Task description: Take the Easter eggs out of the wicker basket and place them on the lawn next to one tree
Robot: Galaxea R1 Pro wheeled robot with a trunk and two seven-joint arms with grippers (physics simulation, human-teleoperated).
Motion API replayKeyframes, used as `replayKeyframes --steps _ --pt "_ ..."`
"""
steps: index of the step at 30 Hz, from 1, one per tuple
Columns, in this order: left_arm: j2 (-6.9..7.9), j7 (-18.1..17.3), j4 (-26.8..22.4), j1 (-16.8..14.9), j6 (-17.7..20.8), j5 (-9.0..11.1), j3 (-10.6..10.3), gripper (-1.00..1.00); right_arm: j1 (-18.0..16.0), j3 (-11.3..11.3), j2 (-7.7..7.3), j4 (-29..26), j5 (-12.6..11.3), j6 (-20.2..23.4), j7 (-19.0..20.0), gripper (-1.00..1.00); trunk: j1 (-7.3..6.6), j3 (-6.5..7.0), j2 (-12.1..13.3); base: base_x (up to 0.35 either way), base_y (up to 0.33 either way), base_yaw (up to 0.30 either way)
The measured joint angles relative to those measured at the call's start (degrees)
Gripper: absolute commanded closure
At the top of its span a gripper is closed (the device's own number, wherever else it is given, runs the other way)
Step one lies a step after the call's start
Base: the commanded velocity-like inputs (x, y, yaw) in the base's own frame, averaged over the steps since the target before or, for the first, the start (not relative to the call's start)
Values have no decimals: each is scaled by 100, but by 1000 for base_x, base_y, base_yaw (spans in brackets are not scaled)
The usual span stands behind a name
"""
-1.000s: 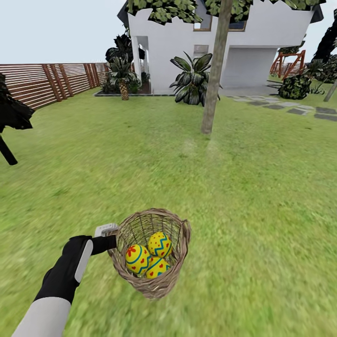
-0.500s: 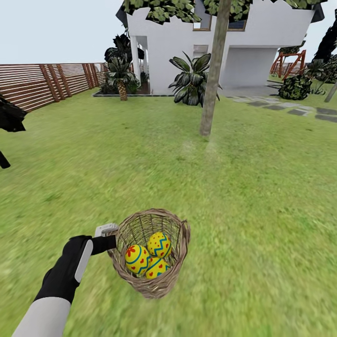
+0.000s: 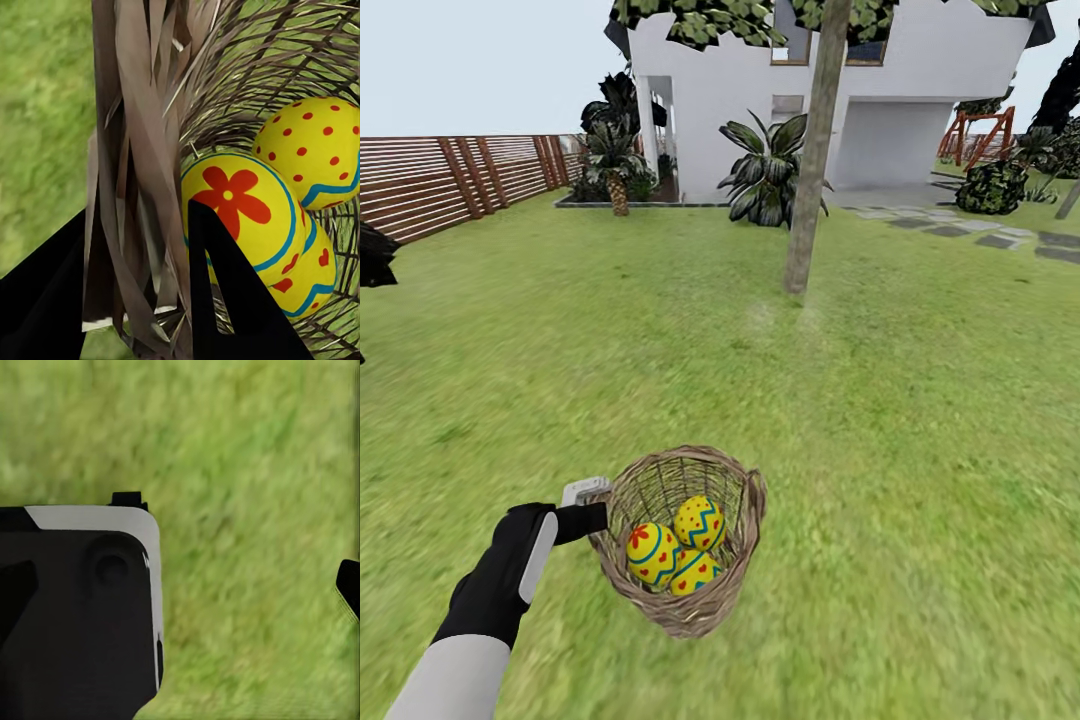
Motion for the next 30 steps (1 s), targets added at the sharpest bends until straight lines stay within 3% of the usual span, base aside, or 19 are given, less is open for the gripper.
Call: replayKeyframes --steps 30 --pt "-3 0 -1 0 -5 -7 0 100 0 0 0 0 3 0 0 -100 0 0 0 281 -150 0"
